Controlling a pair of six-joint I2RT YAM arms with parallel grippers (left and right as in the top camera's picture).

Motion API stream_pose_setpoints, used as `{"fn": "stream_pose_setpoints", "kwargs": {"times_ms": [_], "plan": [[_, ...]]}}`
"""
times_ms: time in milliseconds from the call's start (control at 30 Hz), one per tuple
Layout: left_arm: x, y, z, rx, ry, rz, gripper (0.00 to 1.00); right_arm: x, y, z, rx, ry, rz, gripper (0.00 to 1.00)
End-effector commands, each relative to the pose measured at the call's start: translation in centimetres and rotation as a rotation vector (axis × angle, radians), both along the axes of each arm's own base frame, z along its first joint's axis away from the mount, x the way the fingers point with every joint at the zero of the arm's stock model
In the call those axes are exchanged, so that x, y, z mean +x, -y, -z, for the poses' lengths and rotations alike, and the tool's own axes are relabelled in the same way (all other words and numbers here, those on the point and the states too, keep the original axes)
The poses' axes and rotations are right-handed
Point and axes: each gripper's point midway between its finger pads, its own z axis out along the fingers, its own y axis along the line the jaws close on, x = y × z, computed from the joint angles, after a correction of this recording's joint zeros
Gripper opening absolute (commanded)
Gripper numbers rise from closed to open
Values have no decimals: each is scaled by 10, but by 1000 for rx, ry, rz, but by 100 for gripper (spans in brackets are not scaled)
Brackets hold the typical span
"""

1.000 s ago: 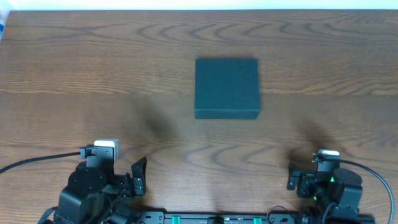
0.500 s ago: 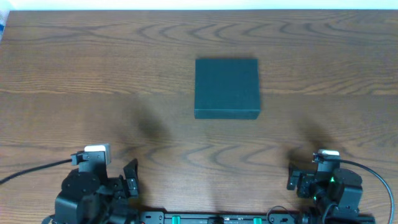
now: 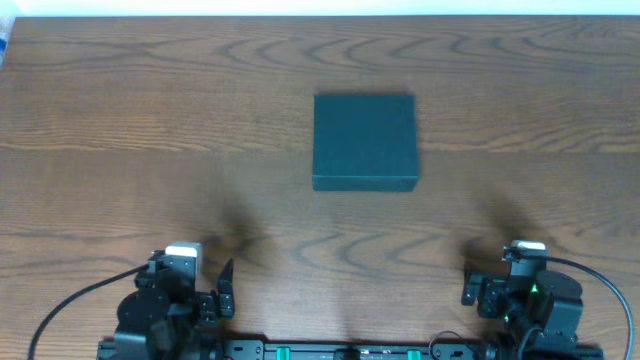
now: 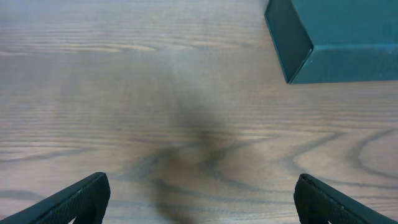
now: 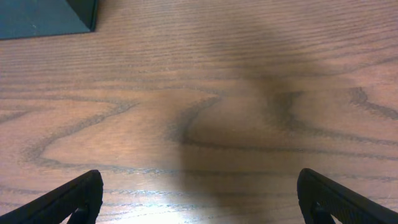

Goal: Pack container

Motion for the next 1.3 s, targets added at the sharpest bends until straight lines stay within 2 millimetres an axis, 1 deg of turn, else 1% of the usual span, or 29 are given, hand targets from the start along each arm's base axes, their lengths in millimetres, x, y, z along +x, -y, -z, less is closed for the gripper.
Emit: {"fn": "stream_pose_setpoints", "kwargs": {"times_ms": [0,167,267,433,567,1267], "plan": [[0,0,18,-42,-19,-29,96,0,1,1,-8,3,-4,99],[-1,0,42,-50,-40,-42,96,0,1,1,-8,3,-4,99],[-1,-1,49,-43,-59,-46,95,0,1,1,-8,3,-4,99],[-2,-3,66,-33,-104,-53,96,0,1,1,-8,3,-4,99],[-9,-3,86,-22,-176,-55,96,0,1,1,-8,3,-4,99],[-9,-4,87,-18,-177,-53,96,0,1,1,-8,3,-4,99]]}}
